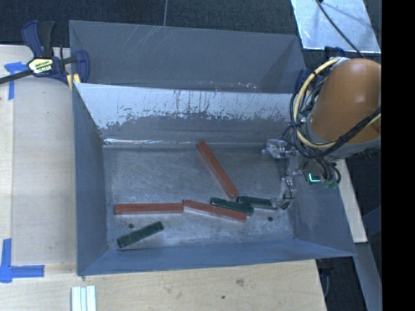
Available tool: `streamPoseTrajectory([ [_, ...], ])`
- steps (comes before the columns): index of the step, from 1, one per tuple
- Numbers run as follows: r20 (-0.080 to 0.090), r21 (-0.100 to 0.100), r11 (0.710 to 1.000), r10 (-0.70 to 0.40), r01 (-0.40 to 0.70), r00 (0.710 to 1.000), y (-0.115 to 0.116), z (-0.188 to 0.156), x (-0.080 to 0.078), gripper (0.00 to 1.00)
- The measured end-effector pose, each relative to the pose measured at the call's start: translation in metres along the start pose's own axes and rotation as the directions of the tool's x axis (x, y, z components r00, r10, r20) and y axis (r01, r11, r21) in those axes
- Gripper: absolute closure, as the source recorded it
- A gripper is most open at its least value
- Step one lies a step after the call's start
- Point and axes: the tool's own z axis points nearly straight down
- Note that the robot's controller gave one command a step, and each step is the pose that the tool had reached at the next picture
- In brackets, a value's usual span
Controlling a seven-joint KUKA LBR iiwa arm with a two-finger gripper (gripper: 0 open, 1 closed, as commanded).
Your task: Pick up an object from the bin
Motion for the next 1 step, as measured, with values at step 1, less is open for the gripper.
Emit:
streamPoseTrajectory([
  [1, 0.0, 0.0, 0.978, 0.209, -0.209, 0.978, -0.0191, 0.1086, -0.0073, 0.0],
])
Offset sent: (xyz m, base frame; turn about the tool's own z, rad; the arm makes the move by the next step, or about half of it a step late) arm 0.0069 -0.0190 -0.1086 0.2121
